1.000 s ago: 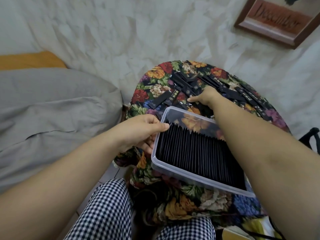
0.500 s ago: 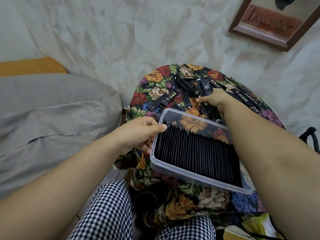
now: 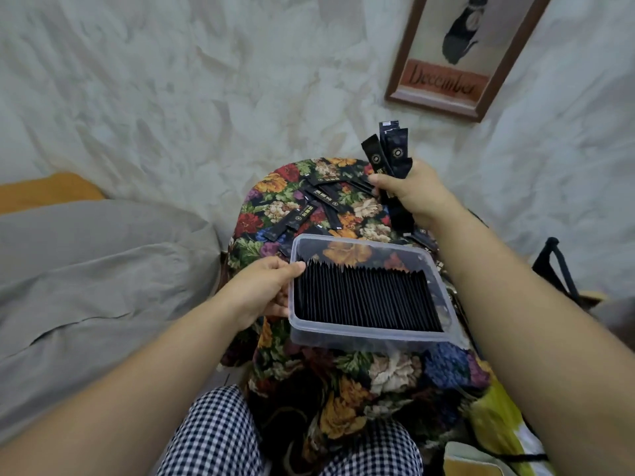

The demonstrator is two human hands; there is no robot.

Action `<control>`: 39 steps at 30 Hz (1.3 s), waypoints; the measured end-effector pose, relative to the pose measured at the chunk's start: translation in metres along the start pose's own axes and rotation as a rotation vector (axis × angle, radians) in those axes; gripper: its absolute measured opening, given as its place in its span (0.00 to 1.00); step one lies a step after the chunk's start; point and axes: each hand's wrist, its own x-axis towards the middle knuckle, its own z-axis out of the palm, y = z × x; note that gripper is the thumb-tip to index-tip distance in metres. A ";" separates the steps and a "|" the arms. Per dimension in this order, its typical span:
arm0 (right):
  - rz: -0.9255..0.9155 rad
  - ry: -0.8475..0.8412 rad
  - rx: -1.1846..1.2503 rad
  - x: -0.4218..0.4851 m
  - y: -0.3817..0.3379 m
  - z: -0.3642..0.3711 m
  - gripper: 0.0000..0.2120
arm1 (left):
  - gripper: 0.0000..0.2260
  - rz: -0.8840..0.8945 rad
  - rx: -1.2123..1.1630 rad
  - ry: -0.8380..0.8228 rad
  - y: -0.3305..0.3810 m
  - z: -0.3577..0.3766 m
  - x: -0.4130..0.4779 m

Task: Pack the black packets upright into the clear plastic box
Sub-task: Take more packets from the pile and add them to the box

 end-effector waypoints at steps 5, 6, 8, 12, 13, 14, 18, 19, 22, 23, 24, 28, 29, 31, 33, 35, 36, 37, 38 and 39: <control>0.199 -0.156 0.306 -0.060 -0.005 0.026 0.07 | 0.13 0.019 -0.003 0.048 -0.003 0.005 -0.004; 0.262 -0.173 0.328 -0.069 -0.003 0.034 0.06 | 0.13 0.021 0.000 0.051 -0.003 0.005 -0.005; 0.338 -0.185 0.311 -0.080 0.001 0.048 0.06 | 0.13 0.027 0.002 0.054 -0.003 0.006 -0.007; 0.368 -0.115 0.148 -0.094 -0.005 0.065 0.12 | 0.13 0.040 -0.013 0.046 -0.005 0.008 -0.012; 0.368 -0.110 0.108 -0.096 -0.005 0.068 0.12 | 0.13 0.041 -0.019 0.047 -0.006 0.008 -0.013; 0.374 -0.115 0.075 -0.097 -0.004 0.074 0.10 | 0.12 0.043 -0.023 0.047 -0.007 0.007 -0.013; 0.367 -0.140 -0.074 -0.082 0.026 0.091 0.29 | 0.12 0.051 -0.024 0.018 -0.007 0.007 -0.015; 0.371 -0.164 -0.098 -0.079 0.035 0.093 0.32 | 0.13 0.051 -0.018 0.010 -0.007 0.006 -0.015; 0.362 -0.200 -0.128 -0.089 0.026 0.089 0.32 | 0.13 0.050 0.007 -0.004 -0.006 0.003 -0.013; 0.359 -0.213 -0.138 -0.096 0.015 0.087 0.35 | 0.14 0.052 0.014 -0.001 -0.005 0.003 -0.013; 0.364 -0.231 -0.160 -0.100 0.011 0.086 0.37 | 0.14 0.054 0.023 0.006 -0.006 0.003 -0.012; 0.322 -0.252 -0.207 -0.110 0.005 0.082 0.32 | 0.14 0.100 0.062 0.039 -0.007 0.003 -0.014; 0.301 -0.259 -0.208 -0.114 0.004 0.080 0.28 | 0.13 0.123 0.073 0.060 -0.007 0.004 -0.015; 0.267 -0.252 -0.232 -0.118 0.004 0.078 0.21 | 0.13 0.194 0.119 0.116 -0.007 0.005 -0.018; 0.267 -0.228 -0.219 -0.120 0.006 0.076 0.17 | 0.15 0.300 0.222 0.174 -0.007 0.005 -0.019; 0.277 -0.210 -0.165 -0.121 0.006 0.073 0.15 | 0.16 0.397 0.323 0.216 -0.007 0.003 -0.017; 0.284 -0.207 -0.132 -0.120 0.008 0.072 0.15 | 0.16 0.427 0.360 0.230 -0.006 0.003 -0.017; 0.288 -0.206 -0.110 -0.119 0.009 0.072 0.15 | 0.16 0.447 0.393 0.239 -0.006 0.003 -0.016; 0.289 -0.212 -0.099 -0.119 0.007 0.073 0.16 | 0.16 0.464 0.420 0.246 -0.005 0.003 -0.016; 0.289 -0.220 -0.098 -0.118 0.005 0.075 0.17 | 0.17 0.474 0.450 0.247 -0.003 0.003 -0.017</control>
